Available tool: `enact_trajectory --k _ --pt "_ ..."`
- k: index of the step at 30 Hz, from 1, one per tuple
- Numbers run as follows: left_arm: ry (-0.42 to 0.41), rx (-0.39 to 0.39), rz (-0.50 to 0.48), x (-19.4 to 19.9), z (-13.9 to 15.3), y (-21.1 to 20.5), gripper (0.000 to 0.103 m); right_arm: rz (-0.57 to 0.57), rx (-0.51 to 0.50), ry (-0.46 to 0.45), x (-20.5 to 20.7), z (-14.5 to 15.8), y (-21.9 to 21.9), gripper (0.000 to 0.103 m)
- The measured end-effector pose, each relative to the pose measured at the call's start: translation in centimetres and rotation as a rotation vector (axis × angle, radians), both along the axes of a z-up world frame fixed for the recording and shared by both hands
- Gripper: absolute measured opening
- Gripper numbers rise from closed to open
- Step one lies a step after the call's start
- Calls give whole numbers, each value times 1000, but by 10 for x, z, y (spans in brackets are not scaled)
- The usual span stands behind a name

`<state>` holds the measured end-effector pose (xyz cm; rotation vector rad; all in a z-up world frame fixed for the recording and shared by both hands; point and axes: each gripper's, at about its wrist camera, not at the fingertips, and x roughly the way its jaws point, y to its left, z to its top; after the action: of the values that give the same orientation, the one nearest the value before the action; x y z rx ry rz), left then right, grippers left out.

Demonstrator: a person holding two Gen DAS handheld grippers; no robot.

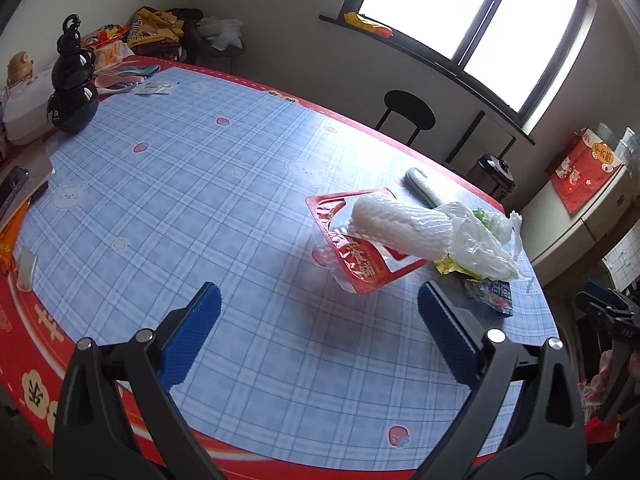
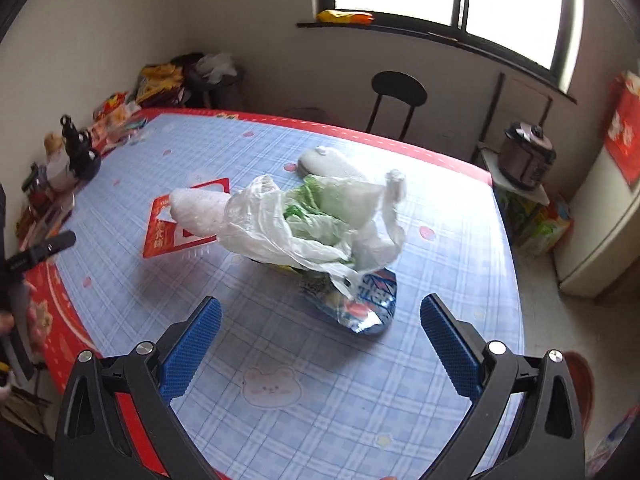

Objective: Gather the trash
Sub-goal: 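Move both open grippers back toward the white plastic bags on the table, then grasp the white plastic bags with the right gripper while the left gripper grasps the red printed tray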

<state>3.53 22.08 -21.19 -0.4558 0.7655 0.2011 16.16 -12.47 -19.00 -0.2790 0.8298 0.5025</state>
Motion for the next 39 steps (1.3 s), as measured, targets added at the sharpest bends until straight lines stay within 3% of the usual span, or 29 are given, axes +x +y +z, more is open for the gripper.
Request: enact_trajectory --k 6,10,13,15,17,18,23,30,33,36,39 --pt "-12 -69 6 4 -15 29 97 142 -138 35 35 -42 86 98" --pt "30 -122 20 -1 -31 43 97 148 -218 28 64 -67 117 98" --pt "65 -108 -9 4 -37 47 96 125 -208 60 77 -76 123 97" --pt "64 -111 -37 9 -37 47 96 117 -170 90 78 -77 119 85" --pt "51 -120 -63 16 -34 44 96 100 -139 131 78 -77 113 66" --pt "45 -127 -73 20 -34 43 96 94 -128 144 79 -77 110 62" --pt "39 -176 -115 43 -38 30 95 59 -55 164 70 -69 89 23" --pt "57 -189 -191 69 -43 11 90 -9 136 78 38 -22 53 11" --pt "75 -220 -197 81 -52 11 81 -46 202 38 26 -3 39 10" --pt "100 -267 -167 95 -63 14 68 -62 209 13 18 7 30 10" --pt "92 -329 -96 106 -73 28 66 -77 202 12 13 8 21 10"
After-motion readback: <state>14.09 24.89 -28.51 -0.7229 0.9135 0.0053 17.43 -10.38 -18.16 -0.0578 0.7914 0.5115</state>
